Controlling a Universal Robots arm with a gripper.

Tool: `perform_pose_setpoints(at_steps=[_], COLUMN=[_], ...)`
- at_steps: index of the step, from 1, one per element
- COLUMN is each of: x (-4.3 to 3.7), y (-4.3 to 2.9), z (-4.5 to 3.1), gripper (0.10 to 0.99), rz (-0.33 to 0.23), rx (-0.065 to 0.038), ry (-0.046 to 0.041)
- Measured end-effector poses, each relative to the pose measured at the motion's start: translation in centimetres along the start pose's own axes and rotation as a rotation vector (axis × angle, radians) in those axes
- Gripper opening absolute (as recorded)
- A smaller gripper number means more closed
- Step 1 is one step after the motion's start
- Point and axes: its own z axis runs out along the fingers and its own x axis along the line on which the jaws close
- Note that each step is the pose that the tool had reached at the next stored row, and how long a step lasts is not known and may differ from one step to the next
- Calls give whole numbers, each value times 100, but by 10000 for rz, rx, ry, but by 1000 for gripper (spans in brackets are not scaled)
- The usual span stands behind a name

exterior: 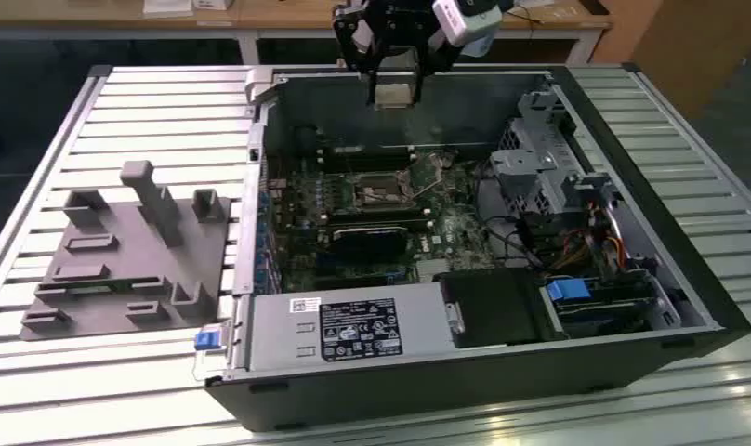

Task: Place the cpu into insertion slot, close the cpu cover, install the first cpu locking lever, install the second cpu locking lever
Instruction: 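Place the cpu into insertion slot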

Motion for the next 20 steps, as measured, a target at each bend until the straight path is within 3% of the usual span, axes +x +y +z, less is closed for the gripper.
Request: perform_pose_setpoints(at_steps=[12,20], x=[0,-2], y=[0,-9], z=[6,98], gripper=[533,533], rz=[0,-1], rx=[-2,-9], ry=[-1,-3])
